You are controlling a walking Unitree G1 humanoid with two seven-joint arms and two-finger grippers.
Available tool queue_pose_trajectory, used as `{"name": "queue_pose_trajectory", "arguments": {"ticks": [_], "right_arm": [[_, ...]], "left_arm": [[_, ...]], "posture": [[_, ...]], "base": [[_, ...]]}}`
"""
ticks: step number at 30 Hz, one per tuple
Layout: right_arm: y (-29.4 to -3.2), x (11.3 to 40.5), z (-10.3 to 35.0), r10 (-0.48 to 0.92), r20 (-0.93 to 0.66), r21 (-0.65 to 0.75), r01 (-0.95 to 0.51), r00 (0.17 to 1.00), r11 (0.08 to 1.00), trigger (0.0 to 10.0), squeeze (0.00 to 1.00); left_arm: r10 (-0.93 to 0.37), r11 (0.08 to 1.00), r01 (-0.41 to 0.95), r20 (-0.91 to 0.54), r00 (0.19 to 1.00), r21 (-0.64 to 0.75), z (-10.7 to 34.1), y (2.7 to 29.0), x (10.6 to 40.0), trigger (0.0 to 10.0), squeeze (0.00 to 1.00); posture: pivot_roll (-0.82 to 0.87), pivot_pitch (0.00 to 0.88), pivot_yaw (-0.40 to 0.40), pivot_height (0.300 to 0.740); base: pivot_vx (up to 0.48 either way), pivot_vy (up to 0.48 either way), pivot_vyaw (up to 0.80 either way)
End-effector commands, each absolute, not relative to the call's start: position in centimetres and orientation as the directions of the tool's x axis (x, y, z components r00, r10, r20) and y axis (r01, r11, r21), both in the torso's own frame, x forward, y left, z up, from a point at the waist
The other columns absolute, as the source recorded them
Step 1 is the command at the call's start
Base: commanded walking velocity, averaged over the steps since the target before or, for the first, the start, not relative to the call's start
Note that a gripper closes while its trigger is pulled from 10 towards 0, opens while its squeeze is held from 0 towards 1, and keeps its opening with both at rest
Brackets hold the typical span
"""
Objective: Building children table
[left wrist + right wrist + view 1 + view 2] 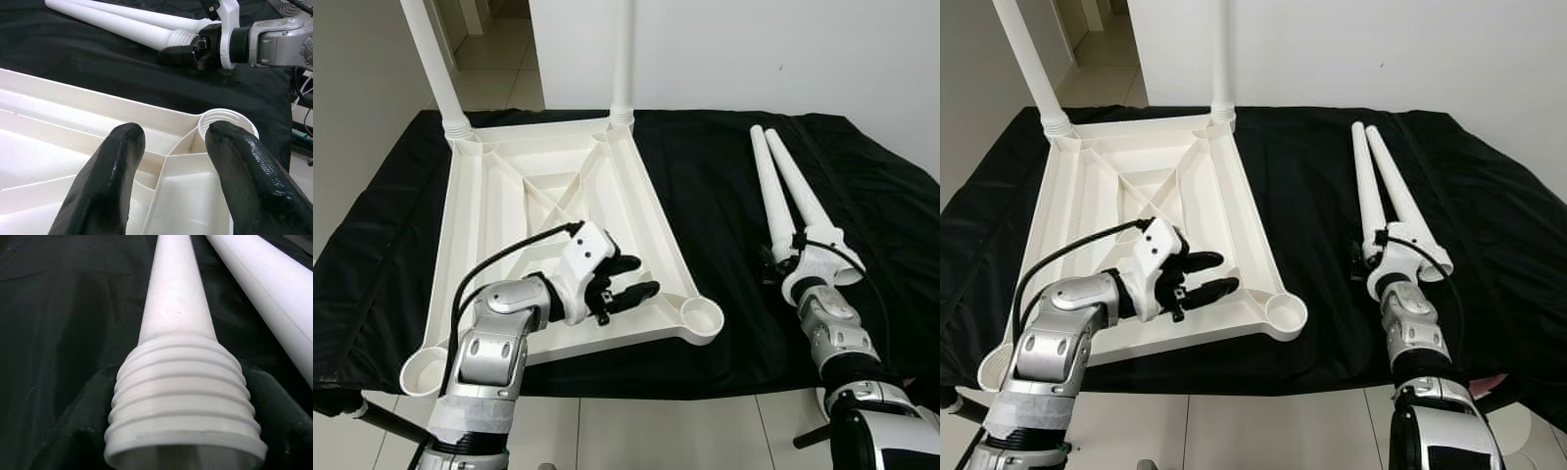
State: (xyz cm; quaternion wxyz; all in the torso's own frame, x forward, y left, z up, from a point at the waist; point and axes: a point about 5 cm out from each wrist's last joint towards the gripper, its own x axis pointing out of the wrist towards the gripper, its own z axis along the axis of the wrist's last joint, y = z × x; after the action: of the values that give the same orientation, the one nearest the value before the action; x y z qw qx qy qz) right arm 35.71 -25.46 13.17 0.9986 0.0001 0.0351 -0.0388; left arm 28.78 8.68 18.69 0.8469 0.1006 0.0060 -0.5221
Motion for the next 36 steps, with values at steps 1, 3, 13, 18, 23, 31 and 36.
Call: {"name": "queue_pose_trajectory", "arguments": {"ticks": [1,3,13,18,23,31,36], "right_arm": [[-25.4,35.7,13.0,-0.065,-0.071,-0.001,0.065,0.995,0.998,0.0,0.0],[-25.4,35.7,13.0,-0.065,-0.071,-0.001,0.065,0.995,0.998,0.0,0.0],[-25.1,35.6,13.2,-0.064,-0.023,-0.021,0.063,0.998,0.998,0.0,0.0],[-24.3,35.5,13.9,-0.046,0.066,0.005,0.046,0.997,0.999,10.0,0.0],[-24.0,35.4,13.8,-0.043,0.092,0.013,0.042,0.995,0.999,10.0,0.0],[-23.4,35.1,13.4,-0.011,0.1,0.049,0.006,0.995,0.999,10.0,0.0],[-23.3,34.9,13.7,-0.002,0.142,0.061,-0.007,0.99,0.998,6.8,0.0]], "left_arm": [[-0.793,0.582,0.794,-0.094,0.602,0.176,18.6,9.2,29.3,10.0,0.0],[-0.793,0.582,0.794,-0.094,0.602,0.176,18.6,9.2,29.3,10.0,0.0],[-0.789,0.587,0.787,-0.084,0.608,0.19,18.7,9.0,29.3,10.0,0.0],[-0.786,0.591,0.783,-0.078,0.613,0.195,18.8,9.2,29.5,10.0,0.0],[-0.785,0.593,0.782,-0.082,0.615,0.192,18.8,9.2,29.6,10.0,0.0],[-0.785,0.589,0.783,-0.087,0.613,0.201,18.8,9.3,29.9,10.0,0.0],[-0.787,0.585,0.784,-0.086,0.61,0.206,18.8,9.3,29.9,10.0,0.0]], "posture": [[0.06,0.12,0.008,0.74],[0.06,0.12,0.008,0.74],[0.06,0.106,-0.001,0.74],[0.05,0.1,-0.004,0.74],[0.05,0.098,-0.005,0.74],[0.04,0.1,-0.002,0.74],[0.04,0.099,-0.001,0.74]], "base": [[0.0,0.0,0.0],[0.0,0.0,0.0],[0.0,0.0,0.0],[0.0,0.0,0.0],[0.0,0.0,0.0],[0.0,0.0,0.0],[0.0,0.0,0.0]]}}
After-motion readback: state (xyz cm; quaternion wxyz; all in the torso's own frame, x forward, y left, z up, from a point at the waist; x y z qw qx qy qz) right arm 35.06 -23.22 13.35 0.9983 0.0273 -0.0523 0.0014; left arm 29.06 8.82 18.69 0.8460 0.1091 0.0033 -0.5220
